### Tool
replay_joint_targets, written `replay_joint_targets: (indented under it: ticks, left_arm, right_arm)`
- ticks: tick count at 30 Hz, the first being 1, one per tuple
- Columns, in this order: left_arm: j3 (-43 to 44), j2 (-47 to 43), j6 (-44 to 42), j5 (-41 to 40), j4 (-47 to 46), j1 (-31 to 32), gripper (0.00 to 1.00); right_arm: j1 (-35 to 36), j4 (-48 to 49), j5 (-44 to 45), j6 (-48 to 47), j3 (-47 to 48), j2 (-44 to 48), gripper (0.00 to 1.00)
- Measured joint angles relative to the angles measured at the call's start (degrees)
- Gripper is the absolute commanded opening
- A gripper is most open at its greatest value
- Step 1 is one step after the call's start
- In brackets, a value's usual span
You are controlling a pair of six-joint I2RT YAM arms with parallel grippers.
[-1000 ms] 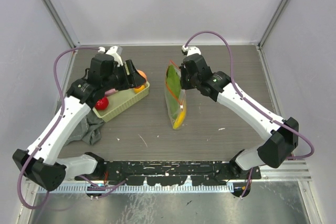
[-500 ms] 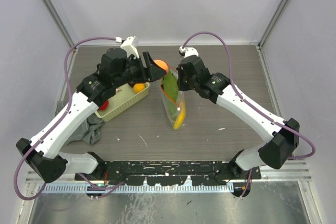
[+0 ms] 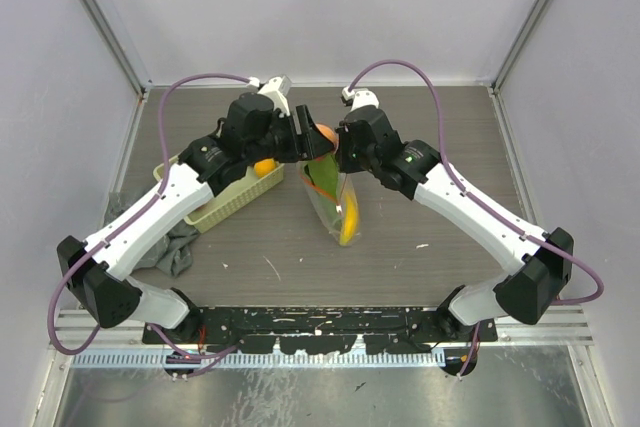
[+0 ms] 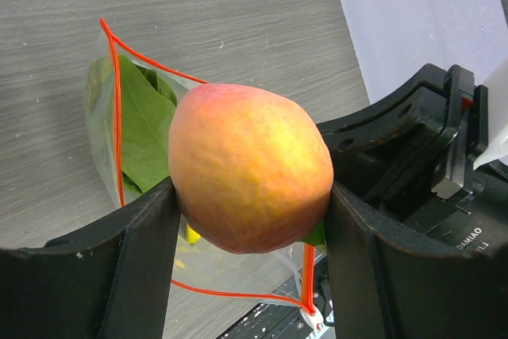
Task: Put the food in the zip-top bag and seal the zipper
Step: Place the fake fruit in the zipper food storage bag.
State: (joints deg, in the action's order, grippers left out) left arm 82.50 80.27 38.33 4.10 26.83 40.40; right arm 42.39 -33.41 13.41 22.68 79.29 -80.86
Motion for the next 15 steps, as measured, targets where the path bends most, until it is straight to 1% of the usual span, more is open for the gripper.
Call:
replay_joint_targets:
  ticks: [3,9,15]
  left_arm:
    - [0.0,0.0,0.2,-0.3,1.1,0.2,0.59]
    - [0.0,0.0,0.9,-0.9,5.2,1.0,0.64]
    - [-0.7,0.0,1.5,-1.3,8.2,1.4,0.74]
  right_arm:
    - [0.0,0.0,0.0,0.0,0.0,0.1,0.01]
    - [0.1,0.7,0.0,0.1,0.0,0.2,0.01]
    - [0.3,0.9,0.0,0.2,0.0,0.2,0.01]
